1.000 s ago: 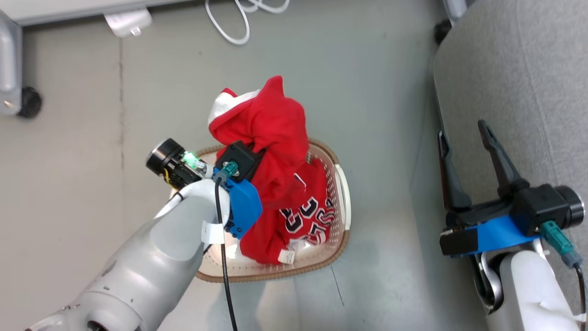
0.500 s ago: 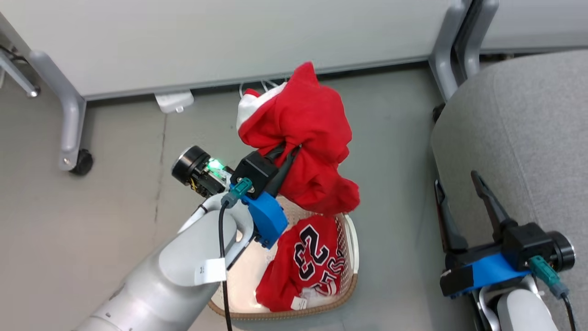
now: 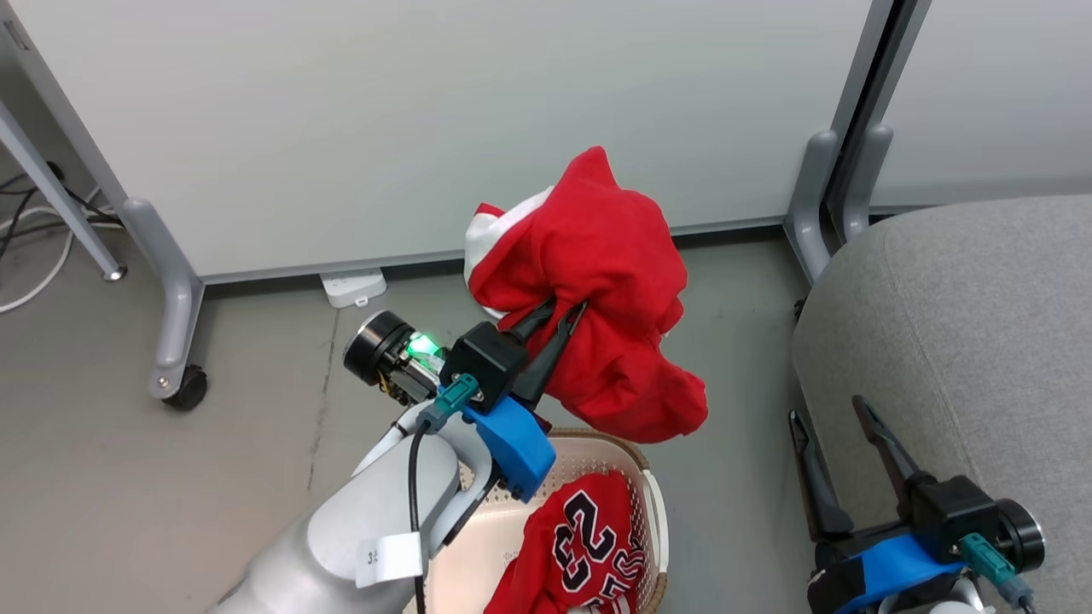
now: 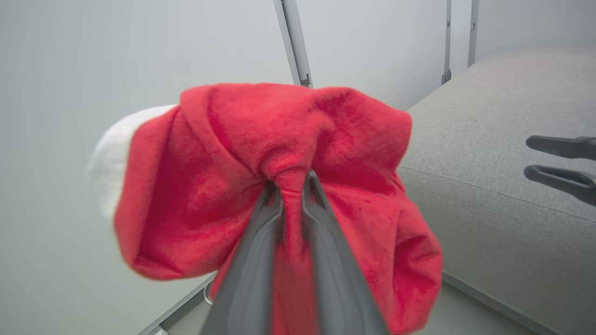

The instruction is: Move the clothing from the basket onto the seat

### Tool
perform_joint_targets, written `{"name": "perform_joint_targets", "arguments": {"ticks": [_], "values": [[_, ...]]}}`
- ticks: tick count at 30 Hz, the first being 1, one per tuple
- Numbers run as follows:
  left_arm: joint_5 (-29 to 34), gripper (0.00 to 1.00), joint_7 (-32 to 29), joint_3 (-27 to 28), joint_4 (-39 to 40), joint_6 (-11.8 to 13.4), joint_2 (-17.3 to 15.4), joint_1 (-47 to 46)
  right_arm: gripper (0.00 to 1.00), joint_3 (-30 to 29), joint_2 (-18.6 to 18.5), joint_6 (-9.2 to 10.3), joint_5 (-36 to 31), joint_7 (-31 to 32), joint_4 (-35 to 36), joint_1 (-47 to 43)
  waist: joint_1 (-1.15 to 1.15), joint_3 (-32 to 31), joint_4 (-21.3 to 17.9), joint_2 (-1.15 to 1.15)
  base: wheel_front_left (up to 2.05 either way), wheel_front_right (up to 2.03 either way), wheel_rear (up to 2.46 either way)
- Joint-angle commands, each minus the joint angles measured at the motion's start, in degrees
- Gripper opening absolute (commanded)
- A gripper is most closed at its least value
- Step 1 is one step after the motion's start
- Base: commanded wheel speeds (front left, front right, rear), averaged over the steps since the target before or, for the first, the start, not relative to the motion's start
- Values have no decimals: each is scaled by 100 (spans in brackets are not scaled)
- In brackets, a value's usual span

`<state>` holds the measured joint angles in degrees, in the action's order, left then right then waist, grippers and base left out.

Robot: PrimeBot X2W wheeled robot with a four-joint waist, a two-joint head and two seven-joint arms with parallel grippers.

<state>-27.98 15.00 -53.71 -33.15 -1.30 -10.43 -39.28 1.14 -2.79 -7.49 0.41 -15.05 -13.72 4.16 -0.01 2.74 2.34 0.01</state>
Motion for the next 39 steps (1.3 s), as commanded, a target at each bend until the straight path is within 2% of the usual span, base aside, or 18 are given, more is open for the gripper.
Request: {"name": "perform_joint_targets", "arguments": {"ticks": [1, 11, 22, 30, 39], "values": [[16, 0, 27, 50, 49, 19, -28, 103, 100, 41, -18, -1, 29, -20, -6, -128, 1, -123, 4, -1, 0, 0, 0], [32, 0, 27, 22, 148, 29, -39, 186, 100, 214, -37, -1, 27, -20, 31, -95, 1, -188, 48, -1, 0, 0, 0], [73, 0, 28, 32, 195, 35, -17, 127, 100, 1226, -241, -1, 218, -20, -13, 481, 1, -84, 112, -1, 0, 0, 0], [139, 0, 27, -13, 211, -11, 81, 16, 100, 2004, -431, -1, 431, -20, -361, 1128, 1, 30, 214, -1, 0, 0, 0], [255, 0, 27, -70, 257, -75, 220, -114, 100, 2321, -491, -1, 626, -19, -1059, 1766, 1, 215, 401, -1, 0, 0, 0]]}}
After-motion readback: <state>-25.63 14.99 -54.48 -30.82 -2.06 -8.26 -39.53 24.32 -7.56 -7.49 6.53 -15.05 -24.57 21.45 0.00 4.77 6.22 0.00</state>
